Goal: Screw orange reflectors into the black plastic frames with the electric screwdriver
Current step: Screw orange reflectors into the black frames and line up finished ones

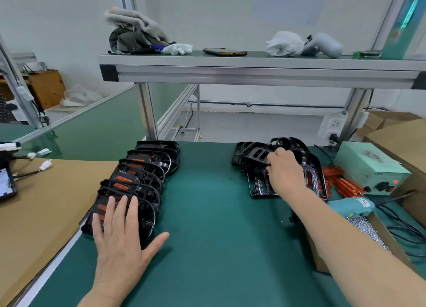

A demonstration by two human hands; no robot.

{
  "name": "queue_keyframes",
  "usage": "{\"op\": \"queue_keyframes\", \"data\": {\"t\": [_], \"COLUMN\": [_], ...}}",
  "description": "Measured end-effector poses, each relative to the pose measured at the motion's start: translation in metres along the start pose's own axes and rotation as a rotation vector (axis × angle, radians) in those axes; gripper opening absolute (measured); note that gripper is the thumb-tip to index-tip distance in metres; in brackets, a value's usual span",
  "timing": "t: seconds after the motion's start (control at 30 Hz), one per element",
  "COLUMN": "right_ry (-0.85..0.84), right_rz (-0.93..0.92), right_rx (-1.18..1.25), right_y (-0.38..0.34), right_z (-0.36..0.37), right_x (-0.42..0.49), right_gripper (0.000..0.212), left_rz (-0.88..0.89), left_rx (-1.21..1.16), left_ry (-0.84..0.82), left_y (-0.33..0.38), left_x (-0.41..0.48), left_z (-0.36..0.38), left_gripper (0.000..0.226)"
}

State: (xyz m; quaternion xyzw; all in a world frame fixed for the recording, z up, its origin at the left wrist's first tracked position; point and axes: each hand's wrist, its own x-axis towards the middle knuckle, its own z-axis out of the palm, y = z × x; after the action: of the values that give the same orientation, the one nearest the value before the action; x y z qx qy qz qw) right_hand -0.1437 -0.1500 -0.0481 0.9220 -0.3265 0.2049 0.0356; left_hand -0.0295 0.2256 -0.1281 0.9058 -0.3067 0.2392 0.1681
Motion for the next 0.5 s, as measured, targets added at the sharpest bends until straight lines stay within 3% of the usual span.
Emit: {"op": "queue_keyframes", "data": {"t": [0.3,0.5], "right_ry": [0.230,0.053], "right_rz": [-0.228,-0.408], "right_rx": [0.197,0.217], "right_y": [-0.015,-0.050], "right_z": [-0.067,-0.117], "right_x": [-0.024,-0.063], "right_gripper": [0.012,0.014], "left_rz": [0.199,0.423], "left_rx": [-0.061,-0.332], "left_ry": [0.045,0.091], "left_y": [0.015,0.068], "left_x": [0.005,0.031], "left_z": [0.005,-0.015], "left_gripper": [0.096,0.088]}}
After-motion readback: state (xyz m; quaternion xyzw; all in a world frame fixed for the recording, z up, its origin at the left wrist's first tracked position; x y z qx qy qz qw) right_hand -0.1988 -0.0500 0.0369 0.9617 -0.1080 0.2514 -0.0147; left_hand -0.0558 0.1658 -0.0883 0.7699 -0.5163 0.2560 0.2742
